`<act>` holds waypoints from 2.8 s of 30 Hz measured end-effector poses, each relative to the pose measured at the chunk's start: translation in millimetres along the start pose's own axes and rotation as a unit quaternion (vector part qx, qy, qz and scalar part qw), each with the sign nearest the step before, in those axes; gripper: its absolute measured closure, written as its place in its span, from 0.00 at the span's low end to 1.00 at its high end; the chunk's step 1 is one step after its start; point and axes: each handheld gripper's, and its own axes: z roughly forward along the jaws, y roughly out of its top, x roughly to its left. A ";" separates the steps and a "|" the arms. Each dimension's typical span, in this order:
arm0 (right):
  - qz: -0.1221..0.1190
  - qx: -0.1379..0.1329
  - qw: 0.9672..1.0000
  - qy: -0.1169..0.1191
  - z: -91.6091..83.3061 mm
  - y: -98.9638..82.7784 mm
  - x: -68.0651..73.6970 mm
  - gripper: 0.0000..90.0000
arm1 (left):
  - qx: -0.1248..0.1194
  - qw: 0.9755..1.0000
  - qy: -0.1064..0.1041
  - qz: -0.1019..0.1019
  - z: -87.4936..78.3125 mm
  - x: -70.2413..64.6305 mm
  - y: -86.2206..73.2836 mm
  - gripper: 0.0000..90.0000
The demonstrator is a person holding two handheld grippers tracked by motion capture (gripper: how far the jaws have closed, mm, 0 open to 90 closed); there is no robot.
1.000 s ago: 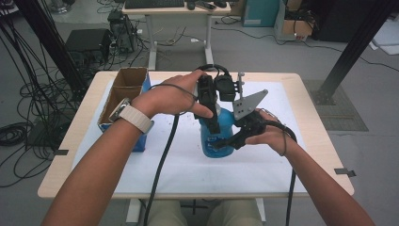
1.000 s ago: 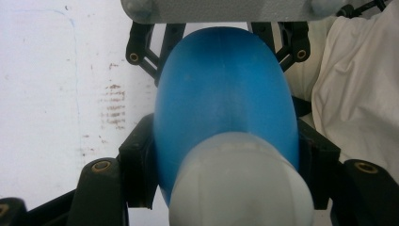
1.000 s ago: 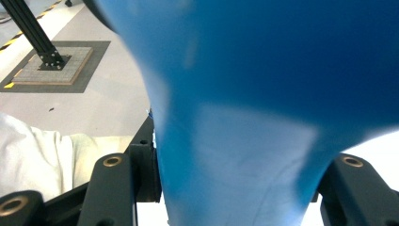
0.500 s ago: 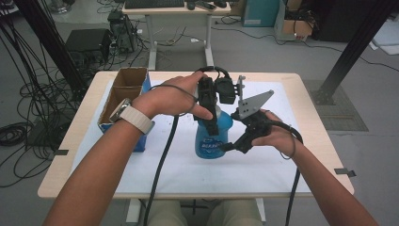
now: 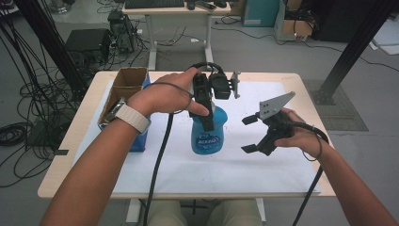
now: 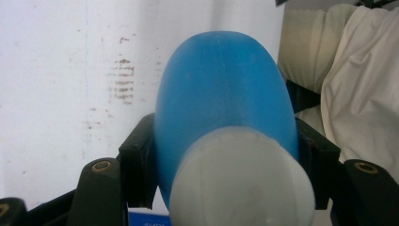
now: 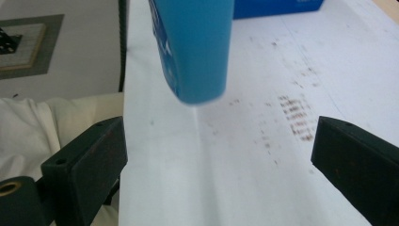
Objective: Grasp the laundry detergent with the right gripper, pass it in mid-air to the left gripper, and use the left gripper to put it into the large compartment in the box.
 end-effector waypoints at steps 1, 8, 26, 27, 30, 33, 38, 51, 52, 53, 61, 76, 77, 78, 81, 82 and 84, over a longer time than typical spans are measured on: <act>0.000 0.002 1.000 -0.007 -2.7 -1.1 -0.6 0.05 | 0.001 1.000 0.002 -0.007 -1.4 0.9 -0.5 0.42; -0.021 0.034 0.999 -0.029 -26.3 -9.7 -9.0 0.03 | 0.005 0.999 0.015 -0.048 -12.8 4.9 -4.8 0.42; -0.011 0.078 0.994 -0.074 -58.3 -19.5 -20.7 0.03 | 0.023 0.987 0.064 -0.143 -49.4 17.4 -15.4 0.42; -0.011 0.080 0.994 -0.075 -59.4 -19.2 -20.8 0.03 | 0.023 0.986 0.066 -0.151 -51.7 18.0 -16.0 0.42; -0.007 0.069 0.994 -0.085 -61.3 -19.3 -20.7 0.04 | 0.019 0.983 0.070 -0.171 -58.2 20.9 -18.7 0.42; -0.006 0.079 0.993 -0.088 -64.7 -18.4 -21.5 0.04 | 0.023 0.976 0.072 -0.203 -66.1 24.4 -20.8 0.42; -0.001 0.087 0.992 -0.090 -68.6 -19.4 -23.3 0.04 | 0.014 0.964 0.082 -0.251 -76.6 29.4 -25.4 0.42; 0.043 0.098 0.989 -0.101 -73.8 -27.1 -23.7 0.04 | 0.014 0.930 0.094 -0.355 -101.7 43.9 -42.4 0.42; 0.042 0.098 0.989 -0.101 -74.2 -27.5 -24.0 0.04 | 0.014 0.928 0.096 -0.361 -103.5 45.0 -44.3 0.42; 0.043 0.097 0.989 -0.103 -74.5 -28.0 -24.1 0.04 | 0.014 0.925 0.098 -0.367 -105.0 45.9 -46.5 0.42; 0.047 0.097 0.988 -0.107 -76.3 -29.5 -26.2 0.04 | 0.005 0.901 0.114 -0.418 -121.0 55.5 -66.8 0.42; 0.050 0.100 0.988 -0.107 -77.6 -32.0 -28.6 0.04 | -0.001 0.848 0.131 -0.514 -138.4 71.5 -109.1 0.42; 0.052 0.099 0.988 -0.107 -77.6 -32.9 -28.7 0.04 | 0.000 0.844 0.131 -0.519 -138.8 72.3 -111.3 0.42; 0.053 0.100 0.988 -0.108 -77.7 -33.3 -28.7 0.04 | 0.000 0.840 0.134 -0.526 -139.2 73.3 -114.4 0.42; 0.058 0.098 0.988 -0.109 -77.5 -34.6 -28.8 0.04 | 0.000 0.826 0.141 -0.545 -139.8 76.6 -124.0 0.42; 0.064 0.097 0.987 -0.110 -77.3 -34.4 -28.1 0.04 | 0.000 0.824 0.141 -0.550 -140.0 77.9 -127.4 0.42; 0.056 0.099 0.987 -0.110 -78.1 -35.3 -29.4 0.04 | -0.003 0.813 0.147 -0.563 -139.3 79.4 -133.5 0.42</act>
